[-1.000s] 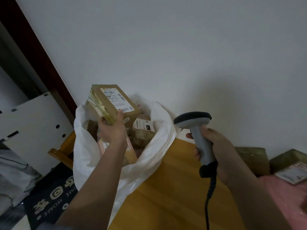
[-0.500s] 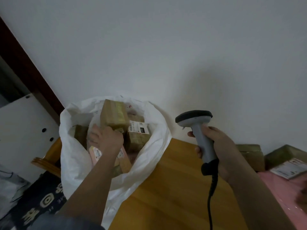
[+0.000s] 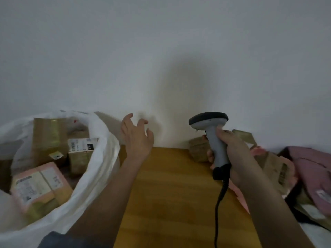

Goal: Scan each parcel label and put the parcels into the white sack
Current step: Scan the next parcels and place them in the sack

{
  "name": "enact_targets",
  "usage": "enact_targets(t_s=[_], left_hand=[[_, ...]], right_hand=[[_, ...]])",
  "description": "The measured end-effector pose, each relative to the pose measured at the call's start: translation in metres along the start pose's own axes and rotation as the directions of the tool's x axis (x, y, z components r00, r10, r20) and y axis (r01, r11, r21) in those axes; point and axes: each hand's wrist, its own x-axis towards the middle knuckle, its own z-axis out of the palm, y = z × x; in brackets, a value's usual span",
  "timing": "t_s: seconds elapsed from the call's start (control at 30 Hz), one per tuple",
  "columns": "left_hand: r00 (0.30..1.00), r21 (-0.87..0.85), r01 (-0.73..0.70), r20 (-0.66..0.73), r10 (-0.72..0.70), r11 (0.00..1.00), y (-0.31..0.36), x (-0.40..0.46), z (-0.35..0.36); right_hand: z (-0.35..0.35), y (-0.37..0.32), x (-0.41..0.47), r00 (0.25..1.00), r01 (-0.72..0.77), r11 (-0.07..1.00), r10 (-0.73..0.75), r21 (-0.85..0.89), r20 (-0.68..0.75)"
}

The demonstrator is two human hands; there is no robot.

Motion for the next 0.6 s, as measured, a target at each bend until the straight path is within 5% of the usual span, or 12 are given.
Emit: enact_targets(t_s=[0.17,0.33,0.6], left_hand=[[0.97,-0.022,-0.026,0.24,0.03,0.999,0.071,-0.035,0.07],[0.853,-0.041,-0.094,0.512,0.101,0.995,0.138,-0.068,0.145],[0.718,-0.115,-0.224,0.652,0.243,0.968,0.217,-0.077,0.226]], right_hand=[[-0.093,-0.021,0.016,0.99,-0.01,1.0,0.011,0.007,-0.14],[-0.191,-0.028,0.052,0.972,0.035,0.998,-0.048,-0.06,-0.23],[-0.267,-0.029,0.116,0.931,0.08,0.997,-0.075,-0.002,-0.358]])
